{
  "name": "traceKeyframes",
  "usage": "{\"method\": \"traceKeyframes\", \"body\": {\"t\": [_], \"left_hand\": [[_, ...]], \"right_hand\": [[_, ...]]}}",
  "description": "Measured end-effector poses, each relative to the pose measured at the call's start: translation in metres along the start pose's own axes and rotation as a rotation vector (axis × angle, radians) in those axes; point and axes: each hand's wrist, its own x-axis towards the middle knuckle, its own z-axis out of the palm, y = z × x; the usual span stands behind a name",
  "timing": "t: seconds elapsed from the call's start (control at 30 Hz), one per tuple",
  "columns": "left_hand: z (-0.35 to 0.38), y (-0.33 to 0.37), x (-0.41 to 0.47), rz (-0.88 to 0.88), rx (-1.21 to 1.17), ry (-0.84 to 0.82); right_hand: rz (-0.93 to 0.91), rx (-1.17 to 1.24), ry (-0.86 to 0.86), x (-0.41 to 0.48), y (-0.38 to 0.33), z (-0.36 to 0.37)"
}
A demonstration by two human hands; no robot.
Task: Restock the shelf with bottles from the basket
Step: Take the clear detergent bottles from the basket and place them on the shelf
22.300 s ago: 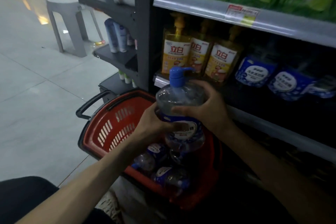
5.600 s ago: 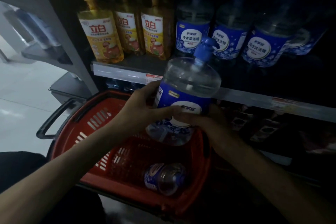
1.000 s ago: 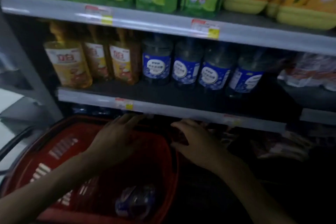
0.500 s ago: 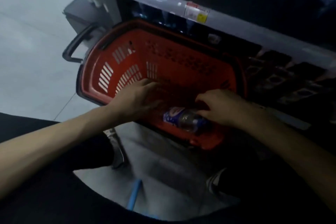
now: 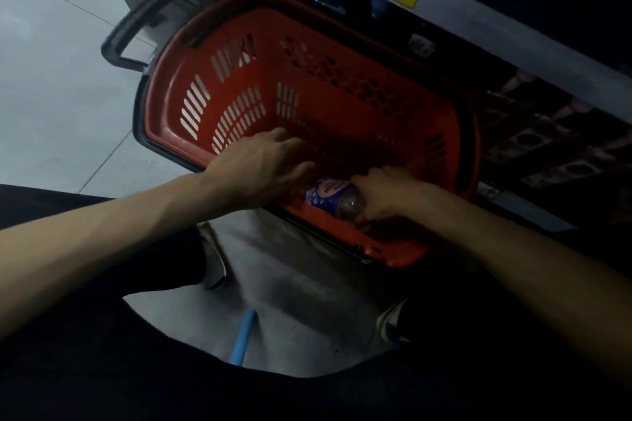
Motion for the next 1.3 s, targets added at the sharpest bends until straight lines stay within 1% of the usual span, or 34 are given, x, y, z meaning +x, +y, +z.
{"method": "traceKeyframes", "body": {"t": [0.07, 0.13, 0.27, 0.33, 0.53, 0.63, 0.7, 0.73, 0.8, 0.9, 1.0, 1.1, 1.2, 1.3], "left_hand": [[0.002, 0.0, 0.001, 0.002, 0.003, 0.008], [0.003, 0.0, 0.002, 0.008, 0.007, 0.017], [0.004, -0.003, 0.003, 0.005, 0.023, 0.02], [0.004, -0.003, 0.002, -0.011, 0.024, 0.013], [0.006, -0.008, 0.001, -0.043, 0.016, -0.007], [0.004, -0.006, 0.002, -0.056, 0.01, -0.026], [0.001, -0.004, 0.002, -0.067, 0.017, -0.043], [0.0, -0.004, 0.002, -0.072, 0.022, -0.049], [-0.003, -0.003, 0.002, -0.078, 0.024, -0.061], [-0.001, -0.003, 0.003, -0.097, 0.016, -0.104], [-0.001, -0.004, 0.007, -0.135, 0.021, -0.18], [0.003, -0.004, 0.014, -0.148, 0.015, -0.186], [0.003, -0.006, 0.019, -0.17, -0.039, -0.213], [0.001, -0.01, 0.028, -0.171, -0.161, -0.184]], "right_hand": [[0.01, 0.104, -0.06, 0.006, -0.003, -0.001], [0.032, 0.185, -0.08, 0.014, -0.012, 0.001], [0.102, 0.053, -0.056, 0.033, -0.032, 0.017], [0.121, 0.049, -0.055, 0.039, -0.037, 0.021], [0.19, 0.379, -0.098, 0.054, -0.018, 0.016], [0.195, 0.376, -0.093, 0.057, -0.018, 0.016], [0.173, 0.267, -0.071, 0.061, -0.02, 0.017], [0.155, 0.164, -0.06, 0.063, -0.021, 0.017], [0.091, -0.133, -0.024, 0.062, -0.021, 0.012], [-0.079, -0.543, 0.126, 0.053, -0.018, 0.007], [-0.185, -0.821, 0.256, 0.049, -0.009, 0.006], [-0.25, -0.941, 0.345, 0.039, 0.007, -0.007], [-0.317, -0.944, 0.594, 0.026, 0.022, -0.032], [-0.367, -0.927, 0.833, 0.017, 0.032, -0.042]]}}
